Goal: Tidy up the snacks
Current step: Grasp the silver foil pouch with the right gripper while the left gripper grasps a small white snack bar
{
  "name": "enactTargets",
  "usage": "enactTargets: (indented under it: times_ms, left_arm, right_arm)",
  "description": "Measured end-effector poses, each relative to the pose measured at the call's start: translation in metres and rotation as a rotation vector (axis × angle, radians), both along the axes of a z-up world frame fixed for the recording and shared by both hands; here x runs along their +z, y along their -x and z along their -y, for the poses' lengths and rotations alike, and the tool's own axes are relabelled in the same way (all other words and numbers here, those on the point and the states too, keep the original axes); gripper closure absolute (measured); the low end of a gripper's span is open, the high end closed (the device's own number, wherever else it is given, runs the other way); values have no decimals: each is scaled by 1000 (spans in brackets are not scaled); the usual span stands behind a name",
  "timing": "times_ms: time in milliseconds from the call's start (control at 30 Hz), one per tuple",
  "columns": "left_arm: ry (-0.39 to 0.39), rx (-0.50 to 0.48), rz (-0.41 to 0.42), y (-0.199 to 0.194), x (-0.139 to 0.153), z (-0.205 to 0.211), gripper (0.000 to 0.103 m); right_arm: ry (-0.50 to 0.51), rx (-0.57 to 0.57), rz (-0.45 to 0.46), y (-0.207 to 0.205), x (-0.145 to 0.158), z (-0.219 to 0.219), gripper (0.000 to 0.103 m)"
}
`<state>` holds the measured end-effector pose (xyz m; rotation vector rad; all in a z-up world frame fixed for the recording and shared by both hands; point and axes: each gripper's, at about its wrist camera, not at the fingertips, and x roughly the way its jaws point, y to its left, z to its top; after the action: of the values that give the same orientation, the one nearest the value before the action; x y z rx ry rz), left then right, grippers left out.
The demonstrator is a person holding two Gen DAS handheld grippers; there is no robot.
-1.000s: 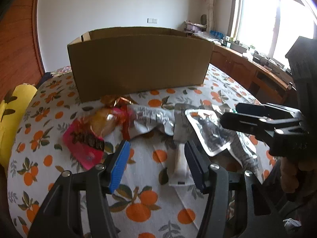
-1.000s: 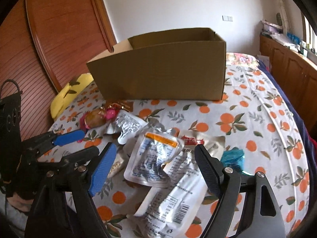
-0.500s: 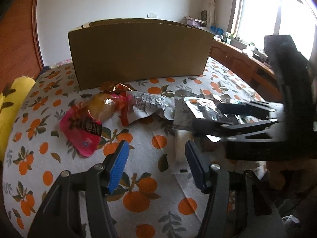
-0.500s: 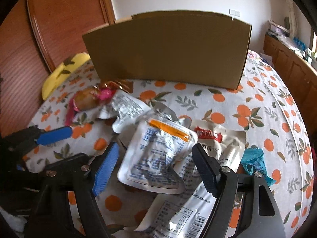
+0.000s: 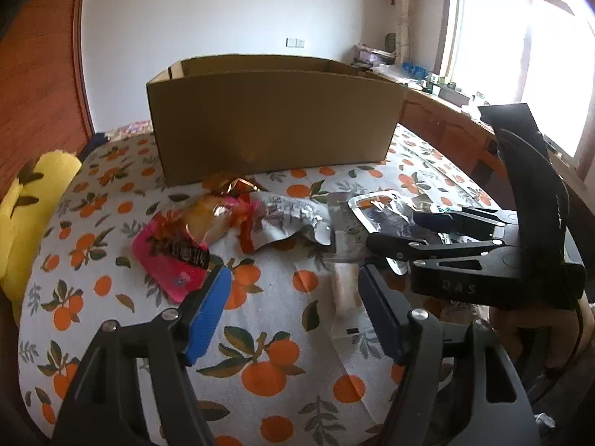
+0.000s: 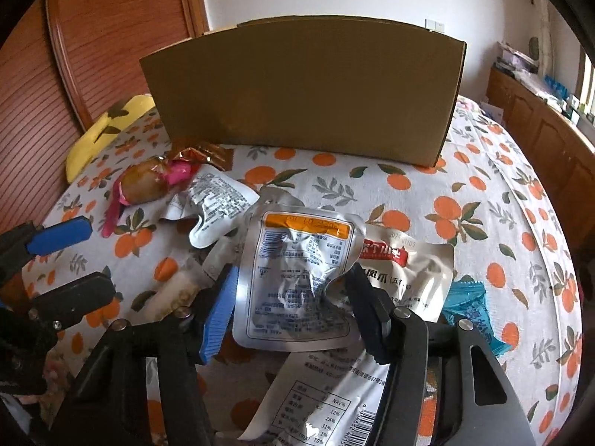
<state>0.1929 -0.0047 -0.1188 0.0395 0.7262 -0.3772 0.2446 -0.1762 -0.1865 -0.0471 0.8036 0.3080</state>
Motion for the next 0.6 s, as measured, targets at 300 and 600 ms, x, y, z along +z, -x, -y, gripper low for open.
enactTargets:
  times_ms: [300, 600]
  left_arm:
    - [-6, -43, -10, 1, 2, 12, 31]
    - [-29, -103, -31, -5, -3, 37, 31]
  right_arm:
    - [-52, 1, 62, 13, 20, 10, 44]
    - [-78, -3, 105, 32, 31, 34, 44]
